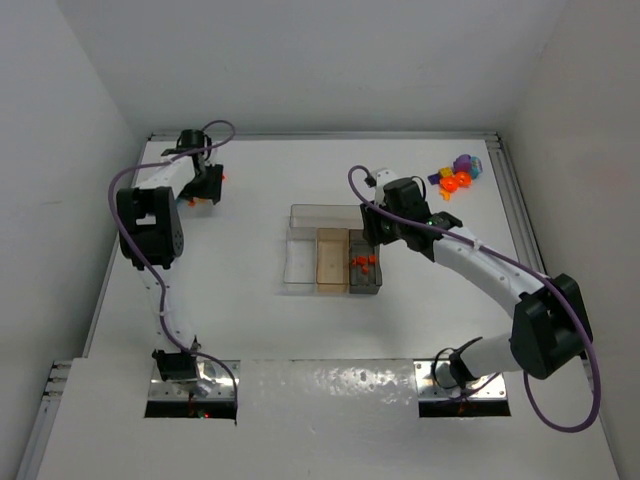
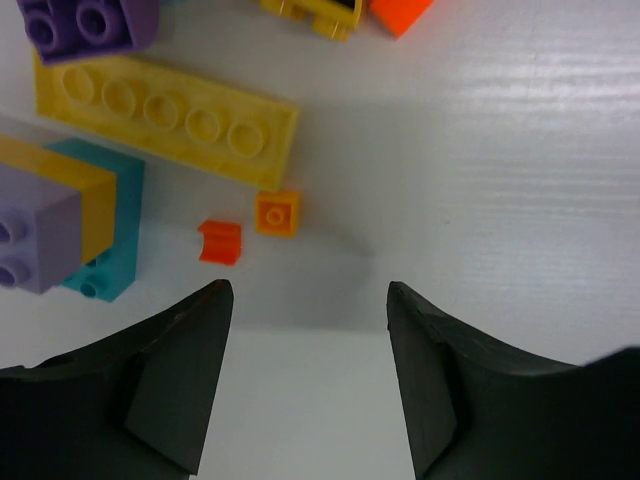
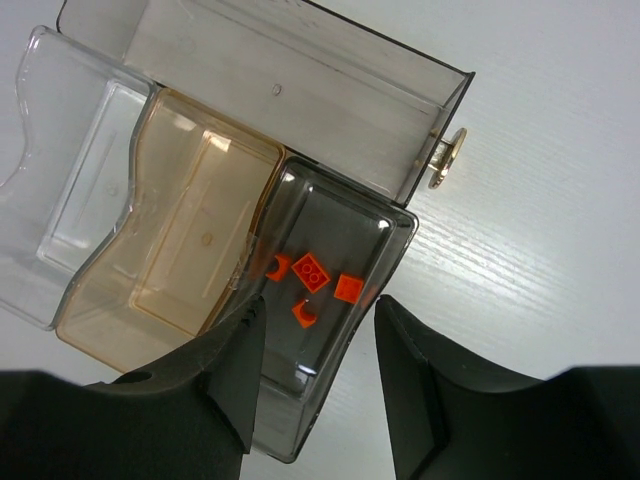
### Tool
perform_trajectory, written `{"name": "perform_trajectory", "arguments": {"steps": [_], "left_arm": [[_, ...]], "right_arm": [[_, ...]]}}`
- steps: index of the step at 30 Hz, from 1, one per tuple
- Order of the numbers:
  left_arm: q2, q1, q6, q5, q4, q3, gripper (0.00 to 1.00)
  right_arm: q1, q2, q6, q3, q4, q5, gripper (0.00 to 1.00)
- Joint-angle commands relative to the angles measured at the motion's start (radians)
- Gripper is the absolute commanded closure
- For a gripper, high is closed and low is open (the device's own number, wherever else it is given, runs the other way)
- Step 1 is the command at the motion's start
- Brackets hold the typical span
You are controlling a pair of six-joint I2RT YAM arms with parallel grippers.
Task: Sort the legos into containers by color
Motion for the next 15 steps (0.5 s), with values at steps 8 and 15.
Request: {"name": "perform_trajectory", "arguments": {"steps": [8, 15], "left_arm": [[0.07, 0.019, -0.027, 0.061, 0.082, 0.112, 0.43], [0.086, 0.021, -0.041, 0.067, 0.09, 0.112, 0.53]], "right_arm": [[-0.004, -0.029, 0.007, 0.034, 0.003, 0.004, 0.53], [-0.006, -0.027, 0.002, 0.04, -0.004, 0.01, 0.53]]}}
